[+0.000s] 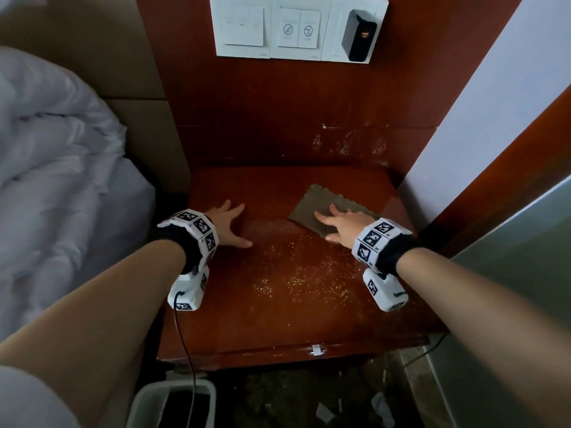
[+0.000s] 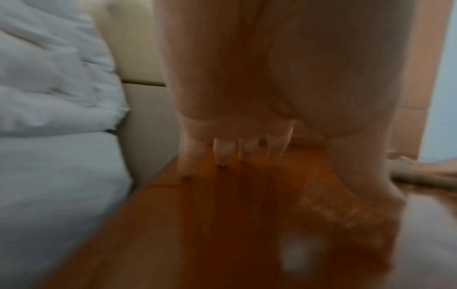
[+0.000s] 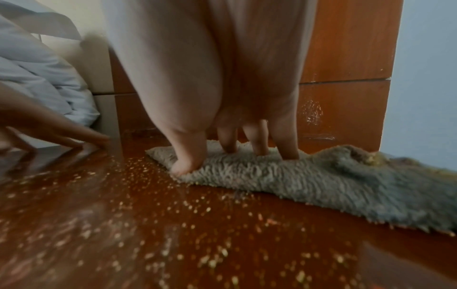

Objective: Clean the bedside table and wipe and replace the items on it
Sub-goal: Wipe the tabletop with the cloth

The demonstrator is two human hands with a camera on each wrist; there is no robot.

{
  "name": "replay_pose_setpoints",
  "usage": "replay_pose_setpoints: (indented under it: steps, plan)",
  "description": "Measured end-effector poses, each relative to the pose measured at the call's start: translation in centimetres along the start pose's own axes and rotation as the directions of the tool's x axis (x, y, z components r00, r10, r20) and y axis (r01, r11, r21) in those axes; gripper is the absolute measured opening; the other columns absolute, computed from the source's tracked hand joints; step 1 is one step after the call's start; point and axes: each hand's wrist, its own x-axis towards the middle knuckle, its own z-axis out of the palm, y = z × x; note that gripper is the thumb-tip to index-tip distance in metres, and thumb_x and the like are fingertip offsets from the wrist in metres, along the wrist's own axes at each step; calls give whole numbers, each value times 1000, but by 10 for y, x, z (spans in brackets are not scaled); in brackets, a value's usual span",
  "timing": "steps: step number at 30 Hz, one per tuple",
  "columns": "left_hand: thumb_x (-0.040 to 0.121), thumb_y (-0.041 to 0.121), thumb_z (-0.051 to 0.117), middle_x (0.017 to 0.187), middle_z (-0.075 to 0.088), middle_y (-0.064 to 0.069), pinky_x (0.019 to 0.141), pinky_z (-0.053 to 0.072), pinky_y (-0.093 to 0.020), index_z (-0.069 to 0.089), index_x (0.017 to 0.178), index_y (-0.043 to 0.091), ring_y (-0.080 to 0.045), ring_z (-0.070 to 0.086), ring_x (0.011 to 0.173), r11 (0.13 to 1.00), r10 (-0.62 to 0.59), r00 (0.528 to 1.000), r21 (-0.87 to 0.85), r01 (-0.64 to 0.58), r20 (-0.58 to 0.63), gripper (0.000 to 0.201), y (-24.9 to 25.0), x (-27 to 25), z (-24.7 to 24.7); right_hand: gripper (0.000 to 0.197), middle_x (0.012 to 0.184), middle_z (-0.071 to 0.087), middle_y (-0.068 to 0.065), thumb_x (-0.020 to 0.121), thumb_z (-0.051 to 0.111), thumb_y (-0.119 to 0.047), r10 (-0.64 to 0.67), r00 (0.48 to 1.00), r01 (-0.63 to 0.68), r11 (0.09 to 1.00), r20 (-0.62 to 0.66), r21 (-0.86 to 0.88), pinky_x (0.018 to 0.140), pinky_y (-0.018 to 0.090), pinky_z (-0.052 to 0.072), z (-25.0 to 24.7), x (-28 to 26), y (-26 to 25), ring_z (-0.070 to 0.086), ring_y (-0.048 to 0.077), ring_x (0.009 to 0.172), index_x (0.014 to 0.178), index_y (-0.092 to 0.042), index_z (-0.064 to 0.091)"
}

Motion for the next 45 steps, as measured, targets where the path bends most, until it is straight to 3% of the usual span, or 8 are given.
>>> replay_pose_setpoints:
  steps: [5, 12, 21, 26, 32, 45]
  plan:
    - [76, 50, 70, 158, -15, -10, 120, 10, -45, -2, 150, 31, -31, -6, 146, 999, -29, 999, 37, 27, 40, 105, -27, -2, 5, 61, 160, -3, 3, 100, 38, -35, 34, 999, -34, 999, -7, 10, 103, 41, 42, -8, 10, -5, 13, 39, 144, 149, -41, 2]
    - [73, 47, 74, 158, -13, -10, 120, 10, -44, 0, 150, 32, -31, -6, 146, 1000, -16, 1000, 15, 16, 6, 108, -29, 3, 10, 62, 159, 0, 11, 99, 40, -35, 60, 998, -60, 998, -12, -1, 108, 41, 36, -29, 30, -11, 24, 38, 141, 150, -36, 4]
    - [73, 46, 74, 158, -13, -9, 119, 10, -48, 1, 150, 32, -31, -7, 146, 1000, 2, 1000, 10, -2, -12, 107, -28, 4, 8, 62, 160, -1, 7, 100, 40, -33, 68, 997, -68, 997, -20, 32, 112, 42, 29, -21, 19, -19, 18, 39, 143, 149, -38, 4]
    - [74, 47, 73, 158, -14, -10, 119, 10, -48, 0, 150, 31, -31, -8, 146, 1000, 3, 1000, 25, -3, -2, 107, -30, 5, 10, 63, 160, -4, 4, 99, 39, -35, 0, 1000, 0, 1000, -4, 8, 110, 48, 34, -2, 3, -37, 11, 42, 143, 148, -42, 1]
    - [74, 49, 71, 157, -17, -12, 118, 11, -50, -3, 150, 30, -33, -9, 146, 999, 10, 1000, 36, -11, 16, 108, -29, 6, 9, 61, 160, -10, 2, 101, 33, -29, -33, 999, 31, 999, 33, 34, 112, 54, 29, 11, -8, -50, 0, 41, 145, 148, -40, -4]
    - [82, 49, 63, 154, -25, -15, 117, 9, -53, -13, 149, 25, -35, -15, 144, 997, 3, 998, 77, -7, 56, 105, -26, 6, 14, 59, 160, -9, 4, 102, 32, -31, -6, 998, 3, 998, 62, 55, 115, 51, 25, -24, 26, -59, 1, 42, 144, 149, -39, -3]
